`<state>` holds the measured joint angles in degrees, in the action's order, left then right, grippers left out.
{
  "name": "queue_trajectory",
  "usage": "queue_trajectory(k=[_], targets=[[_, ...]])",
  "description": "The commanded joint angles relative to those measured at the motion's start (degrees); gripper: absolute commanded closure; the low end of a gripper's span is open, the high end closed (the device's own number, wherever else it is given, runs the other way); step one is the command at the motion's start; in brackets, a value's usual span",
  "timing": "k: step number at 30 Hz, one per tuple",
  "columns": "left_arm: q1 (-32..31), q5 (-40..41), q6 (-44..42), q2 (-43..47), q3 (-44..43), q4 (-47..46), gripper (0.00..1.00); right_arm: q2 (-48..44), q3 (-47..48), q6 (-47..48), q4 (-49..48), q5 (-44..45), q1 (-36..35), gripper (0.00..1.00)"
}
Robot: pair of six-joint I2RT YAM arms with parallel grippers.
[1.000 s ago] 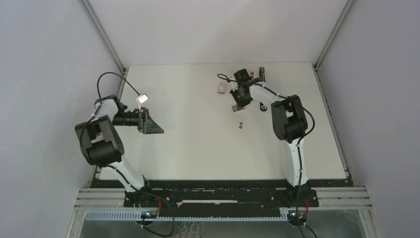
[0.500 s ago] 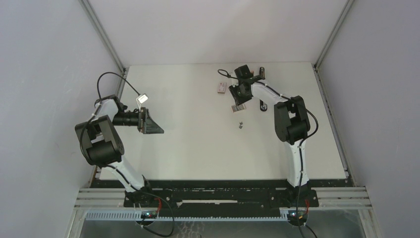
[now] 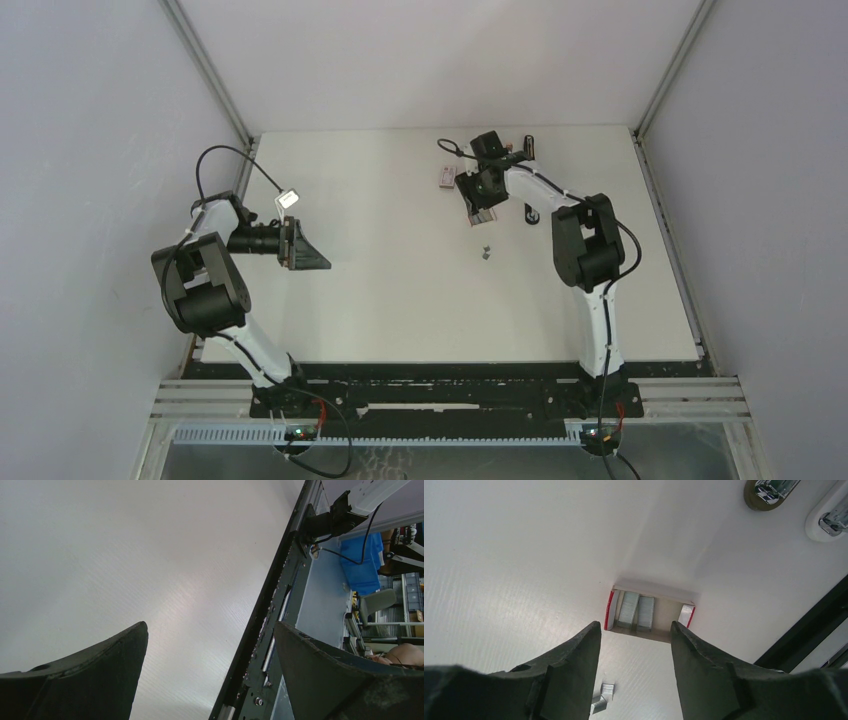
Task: Unload the staples from the stapler
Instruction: Place the staple in the staple box.
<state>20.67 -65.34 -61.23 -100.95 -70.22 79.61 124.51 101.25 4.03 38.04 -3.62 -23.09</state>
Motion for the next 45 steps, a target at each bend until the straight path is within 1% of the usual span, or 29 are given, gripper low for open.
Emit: queue_trajectory(k=[1, 19, 26, 34, 45], targets=[[0.43, -1.81, -1.58, 0.66, -3.26, 0.63, 0.0, 0.43, 3.28, -1.67, -0.23, -0.54, -0.43, 0.46], [0.38, -1.9, -1.6, 0.4, -3.26, 0.63, 0.0, 4.05, 4.11, -2.1, -0.03, 1.48, -0.26, 0.45], [0.35, -1.85, -1.53, 0.09, -3.35, 0.63, 0.0, 4.43, 4.3, -2.43, 0.27, 0.31, -0.18, 0.46], [0.39, -1.89, -1.54, 0.05, -3.33, 0.62, 0.0, 2.82, 4.13, -3.8, 0.15, -1.12, -0.11, 0.45], [0.37, -1.89, -1.52, 0.14, -3.35, 0.63, 0.0, 3.7, 3.78, -4.31, 0.54, -2.45, 0.25, 0.42]])
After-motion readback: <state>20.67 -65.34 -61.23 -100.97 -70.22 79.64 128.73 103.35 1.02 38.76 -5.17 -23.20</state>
